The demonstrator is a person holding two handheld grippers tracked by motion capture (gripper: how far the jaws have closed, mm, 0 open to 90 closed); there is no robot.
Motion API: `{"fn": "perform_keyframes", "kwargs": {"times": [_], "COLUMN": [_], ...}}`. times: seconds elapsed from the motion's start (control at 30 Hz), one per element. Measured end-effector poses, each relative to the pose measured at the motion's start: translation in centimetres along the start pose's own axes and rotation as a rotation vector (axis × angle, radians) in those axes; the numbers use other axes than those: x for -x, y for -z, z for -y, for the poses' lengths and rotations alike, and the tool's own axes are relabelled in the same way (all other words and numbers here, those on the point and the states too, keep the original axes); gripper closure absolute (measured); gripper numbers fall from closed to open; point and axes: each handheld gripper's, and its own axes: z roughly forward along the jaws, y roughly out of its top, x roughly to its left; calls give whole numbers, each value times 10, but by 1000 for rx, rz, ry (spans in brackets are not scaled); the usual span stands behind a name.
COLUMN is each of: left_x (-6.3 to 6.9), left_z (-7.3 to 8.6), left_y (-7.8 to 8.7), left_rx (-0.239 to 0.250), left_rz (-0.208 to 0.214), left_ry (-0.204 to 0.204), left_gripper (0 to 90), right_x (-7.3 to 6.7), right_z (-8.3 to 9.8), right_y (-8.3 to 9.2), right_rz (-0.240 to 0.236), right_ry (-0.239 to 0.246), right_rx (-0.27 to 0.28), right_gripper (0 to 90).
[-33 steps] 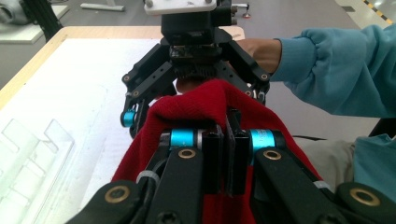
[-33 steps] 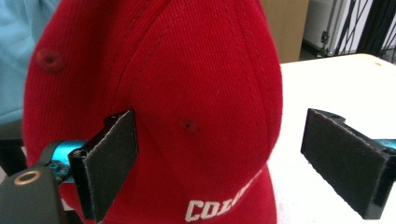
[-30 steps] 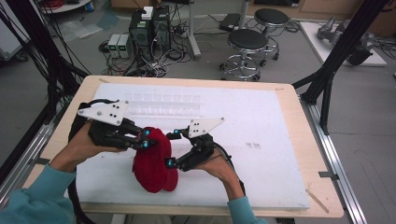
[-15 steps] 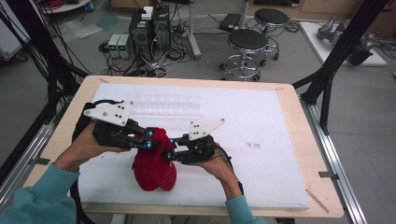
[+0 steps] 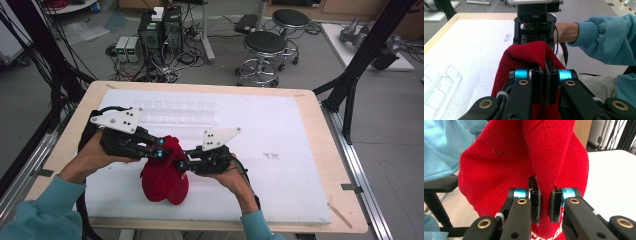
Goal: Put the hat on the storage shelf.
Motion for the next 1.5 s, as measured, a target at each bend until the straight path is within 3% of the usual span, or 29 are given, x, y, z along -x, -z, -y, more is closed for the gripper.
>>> {"fn": "perform_keyframes", "kwargs": {"times": [0.1, 0.13, 0.23, 0.27, 0.3, 0.43, 0.53, 0.8, 1.1, 1.3, 1.4, 1.5], "left_x": [0, 1, 2, 4, 5, 4, 6, 14, 36, 45, 50, 52], "left_z": [0, 0, 0, 0, 1, 5, 7, 16, 43, 63, 72, 84], "left_y": [1, 1, 2, 2, 2, 9, 18, 38, 44, 37, 30, 20], "left_rx": [1, 11, 22, 38, 49, 99, 151, 200, 190, 181, 182, 185], "left_rz": [-10, -35, -48, -67, -90, -179, -249, -327, -442, -455, -471, -467], "left_ry": [-4, -6, 13, 24, 24, 65, 68, 94, 131, 176, 183, 214], "left_gripper": [838, 762, 544, 544, 347, 111, 69, 74, 85, 102, 102, 106], "right_x": [0, -1, -1, -1, 0, -2, -2, -2, -2, 1, 1, 2], "right_z": [0, 0, -1, -1, -1, -1, -2, -5, -14, -20, -22, -24], "right_y": [0, 1, 2, 2, 3, 5, 7, 18, 29, 36, 38, 39], "right_rz": [9, 16, 31, 31, 44, 69, 95, 203, 319, 388, 397, 418], "right_ry": [2, 7, 1, 1, 0, -5, -12, -55, -70, -87, -88, -96], "right_rx": [2, -1, -2, -2, 1, -5, 2, 44, 90, 132, 145, 150], "right_gripper": [837, 839, 840, 840, 840, 840, 840, 840, 839, 839, 838, 838]}}
